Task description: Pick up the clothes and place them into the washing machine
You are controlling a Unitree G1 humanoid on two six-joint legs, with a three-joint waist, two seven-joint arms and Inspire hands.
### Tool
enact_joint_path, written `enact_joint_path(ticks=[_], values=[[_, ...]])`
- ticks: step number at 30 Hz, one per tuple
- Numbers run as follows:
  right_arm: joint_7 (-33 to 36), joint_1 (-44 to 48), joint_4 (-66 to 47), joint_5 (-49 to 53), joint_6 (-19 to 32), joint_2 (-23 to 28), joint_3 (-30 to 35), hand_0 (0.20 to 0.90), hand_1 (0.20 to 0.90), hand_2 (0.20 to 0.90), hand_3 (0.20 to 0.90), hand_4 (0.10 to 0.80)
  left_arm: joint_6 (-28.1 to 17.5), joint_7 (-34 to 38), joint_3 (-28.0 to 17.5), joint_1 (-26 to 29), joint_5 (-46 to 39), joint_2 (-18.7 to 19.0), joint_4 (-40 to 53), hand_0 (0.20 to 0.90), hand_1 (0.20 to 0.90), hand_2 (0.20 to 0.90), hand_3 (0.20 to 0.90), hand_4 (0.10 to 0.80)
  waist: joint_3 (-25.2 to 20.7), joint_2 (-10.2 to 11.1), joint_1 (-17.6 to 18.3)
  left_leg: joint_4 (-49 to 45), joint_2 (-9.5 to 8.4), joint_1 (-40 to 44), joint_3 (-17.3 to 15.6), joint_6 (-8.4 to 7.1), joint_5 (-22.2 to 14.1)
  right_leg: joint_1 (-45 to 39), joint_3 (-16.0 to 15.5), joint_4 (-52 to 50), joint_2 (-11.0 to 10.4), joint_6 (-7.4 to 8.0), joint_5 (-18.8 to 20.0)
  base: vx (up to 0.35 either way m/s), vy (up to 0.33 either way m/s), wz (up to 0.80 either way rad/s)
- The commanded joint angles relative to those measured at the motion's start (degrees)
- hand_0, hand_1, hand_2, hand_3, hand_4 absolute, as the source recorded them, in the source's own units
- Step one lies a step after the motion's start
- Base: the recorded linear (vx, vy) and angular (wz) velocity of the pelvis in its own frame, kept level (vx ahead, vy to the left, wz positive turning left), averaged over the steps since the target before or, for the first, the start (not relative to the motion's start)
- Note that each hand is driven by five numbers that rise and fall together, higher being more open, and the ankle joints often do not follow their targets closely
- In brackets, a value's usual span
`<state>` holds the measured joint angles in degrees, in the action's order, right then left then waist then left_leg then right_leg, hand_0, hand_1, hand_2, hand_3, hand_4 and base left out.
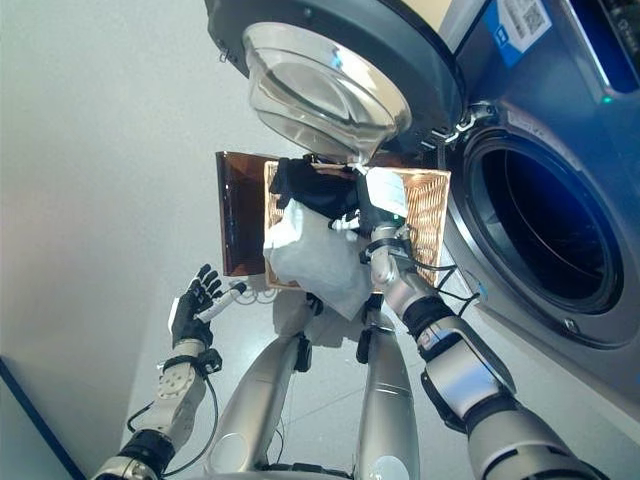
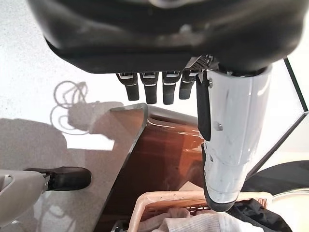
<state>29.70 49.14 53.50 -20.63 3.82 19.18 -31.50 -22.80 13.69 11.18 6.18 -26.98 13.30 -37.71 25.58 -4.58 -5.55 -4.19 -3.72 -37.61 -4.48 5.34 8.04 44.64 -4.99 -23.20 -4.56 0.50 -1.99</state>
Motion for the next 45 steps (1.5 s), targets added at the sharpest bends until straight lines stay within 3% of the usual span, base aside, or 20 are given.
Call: enact_joint_path(ticks=[1,25,36,37,38,39,45], values=[[-0.25,6.01,0.99,2.68,1.05,1.51,-0.35,0.9,0.9,0.9,0.9,0.8,-2.5,0.01,-3.44,-3.83,0.45,3.83,4.71,0.9,0.9,0.9,0.9,0.8,-2.7,-0.77,-1.02,-4.13,-1.24,-4.75,-1.67,-3.69,-3.66,0.91,-0.05,7.27,-0.72,2.02,6.45,0.0,0.0,0.0],[-4.18,1.9,-1.0,-0.37,1.6,2.22,-3.1,0.9,0.9,0.9,0.9,0.8,-1.73,-0.12,-4.89,-3.35,1.64,3.34,3.34,0.9,0.9,0.9,0.9,0.8,-2.63,0.33,-0.22,-4.53,-1.14,-5.51,-1.8,-3.57,-3.95,1.9,-0.09,6.45,-0.77,2.25,6.4,0.002,0.001,0.0],[-4.7,4.85,3.29,-3.92,0.16,0.92,-5.76,0.9,0.9,0.9,0.9,0.8,-1.62,-0.16,-4.84,-3.04,1.66,3.6,4.51,0.9,0.9,0.9,0.9,0.8,-1.52,0.02,-0.54,-4.52,-1.14,-6.27,-1.79,-3.64,-3.6,2.55,0.09,6.75,-0.73,2.19,6.8,0.0,0.0,0.0],[-4.63,5.04,3.17,-4.33,0.01,0.87,-5.85,0.848,0.848,0.848,0.848,0.763,-1.61,-0.17,-4.87,-3.03,1.65,3.68,4.5,0.9,0.9,0.9,0.9,0.8,-1.39,0.03,-0.51,-4.51,-1.13,-6.35,-1.79,-3.66,-3.55,2.6,0.13,6.81,-0.74,2.23,6.88,0.0,0.0,0.0],[-4.4,5.31,3.51,-4.7,-0.26,0.62,-5.85,0.373,0.373,0.373,0.373,0.424,-1.58,-0.06,-4.81,-2.92,1.68,3.67,4.41,0.9,0.9,0.9,0.9,0.8,-1.28,0.0,-0.46,-4.6,-1.16,-6.52,-1.79,-3.68,-3.5,2.79,0.18,6.74,-0.71,2.23,6.93,0.0,0.0,0.0],[-4.11,5.58,3.61,-5.05,-0.58,0.57,-5.82,0.2,0.2,0.2,0.2,0.3,-1.55,0.01,-4.77,-2.84,1.68,3.78,4.53,0.9,0.9,0.9,0.9,0.8,-1.25,-0.02,-0.45,-4.65,-1.16,-6.63,-1.81,-3.68,-3.52,2.87,0.18,6.74,-0.67,2.22,6.97,0.0,0.0,0.0],[-2.53,5.75,4.28,-6.14,-1.55,0.75,-4.51,0.2,0.2,0.2,0.2,0.3,-1.69,0.57,-4.88,-2.39,1.82,3.83,4.37,0.9,0.9,0.9,0.9,0.8,-1.02,-0.3,-0.43,-5.04,-1.21,-7.36,-1.91,-3.73,-3.5,3.4,0.26,6.48,-0.69,2.14,7.07,0.0,0.0,0.0]])
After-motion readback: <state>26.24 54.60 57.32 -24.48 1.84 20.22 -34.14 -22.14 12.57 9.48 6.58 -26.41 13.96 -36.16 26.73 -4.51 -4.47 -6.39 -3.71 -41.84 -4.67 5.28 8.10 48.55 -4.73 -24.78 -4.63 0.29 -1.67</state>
